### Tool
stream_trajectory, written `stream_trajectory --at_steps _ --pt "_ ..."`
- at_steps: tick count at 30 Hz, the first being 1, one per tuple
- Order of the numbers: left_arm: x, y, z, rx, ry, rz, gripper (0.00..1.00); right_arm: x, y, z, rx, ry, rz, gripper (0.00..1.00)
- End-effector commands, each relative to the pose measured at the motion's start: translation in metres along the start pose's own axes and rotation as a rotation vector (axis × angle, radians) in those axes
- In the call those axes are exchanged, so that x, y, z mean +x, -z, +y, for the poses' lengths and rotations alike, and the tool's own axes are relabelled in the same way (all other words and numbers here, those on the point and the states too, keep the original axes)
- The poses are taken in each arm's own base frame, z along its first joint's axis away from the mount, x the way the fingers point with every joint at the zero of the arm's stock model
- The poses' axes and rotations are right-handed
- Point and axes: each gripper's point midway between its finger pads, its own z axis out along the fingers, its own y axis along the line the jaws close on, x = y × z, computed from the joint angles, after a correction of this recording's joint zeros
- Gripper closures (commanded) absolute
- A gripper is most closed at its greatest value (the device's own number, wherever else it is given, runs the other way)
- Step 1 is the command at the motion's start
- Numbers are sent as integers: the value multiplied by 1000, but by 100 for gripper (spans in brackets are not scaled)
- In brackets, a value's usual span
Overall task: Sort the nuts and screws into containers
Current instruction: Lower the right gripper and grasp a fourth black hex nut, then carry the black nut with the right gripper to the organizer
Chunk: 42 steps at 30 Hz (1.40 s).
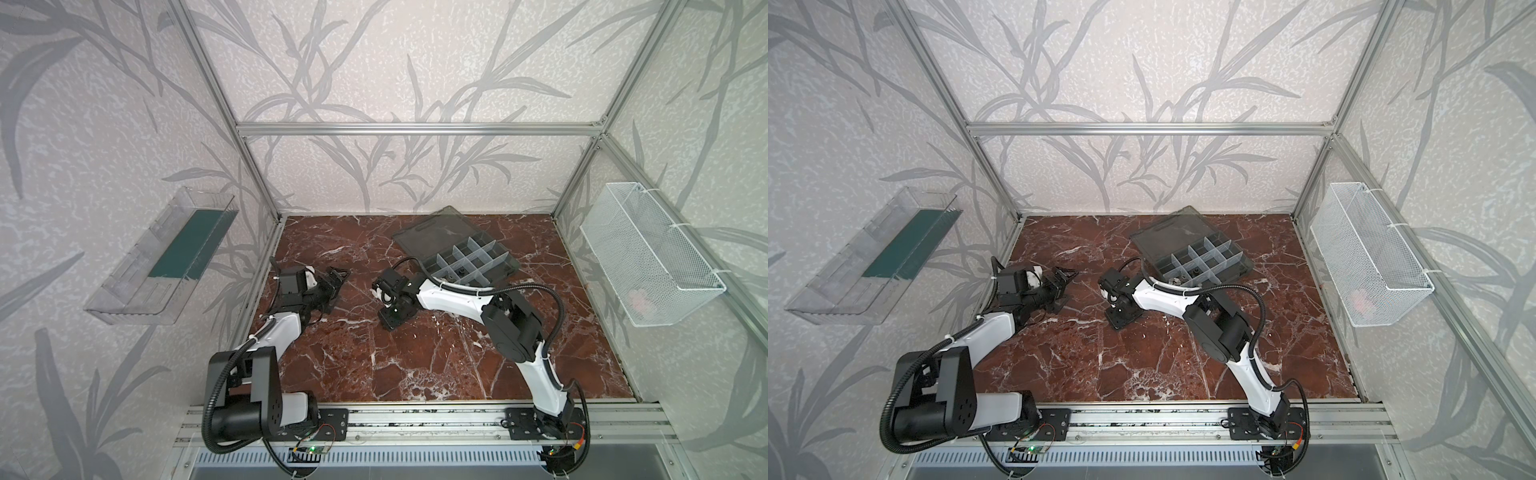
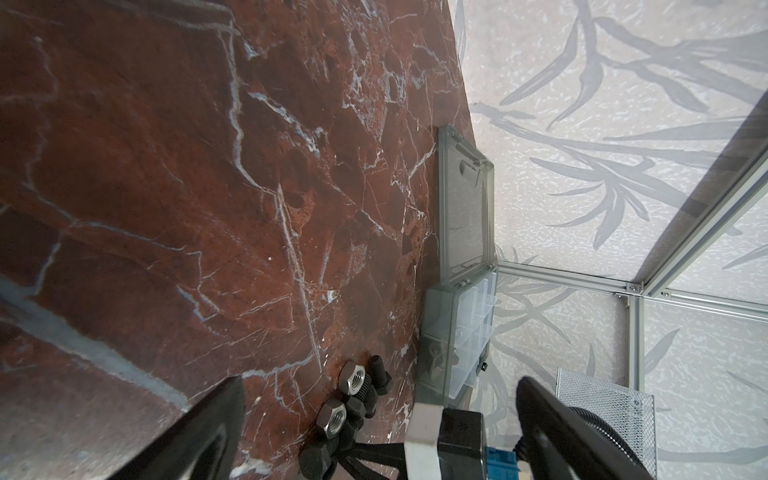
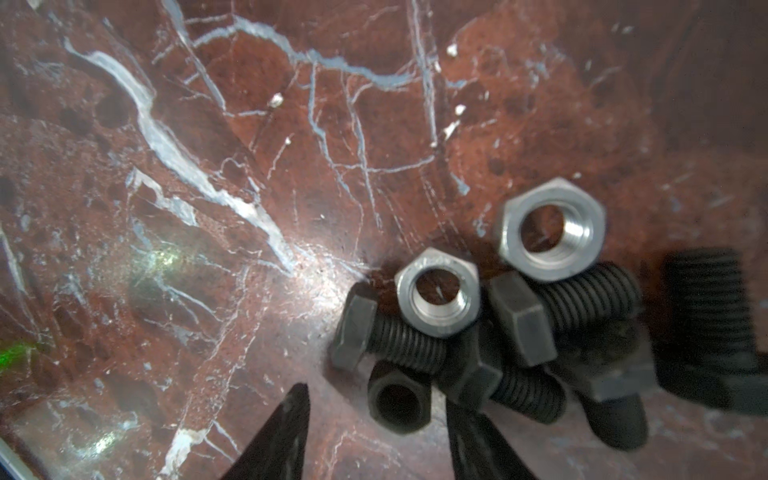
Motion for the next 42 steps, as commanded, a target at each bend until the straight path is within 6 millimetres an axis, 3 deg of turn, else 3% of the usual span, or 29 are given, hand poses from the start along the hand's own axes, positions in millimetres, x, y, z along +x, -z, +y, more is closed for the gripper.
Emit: stream_trajectory --at_steps 1,15,23,27,33,37,42 --pt "2 0 4 0 9 14 0 12 -16 -1 24 18 59 51" --pt "2 0 4 0 9 13 1 26 -21 -15 134 66 127 63" --pt "3 0 6 -3 10 15 1 25 -17 -14 124 81 112 89" --pt "3 1 5 0 11 17 0 18 8 -7 61 105 79 99" --pt "2 1 4 3 9 14 1 1 69 -16 -54 75 -17 100" --pt "1 1 4 3 12 11 1 -11 109 -51 -54 27 -88 100" --pt "2 2 3 9 13 11 1 -21 140 -126 82 -101 -143 100"
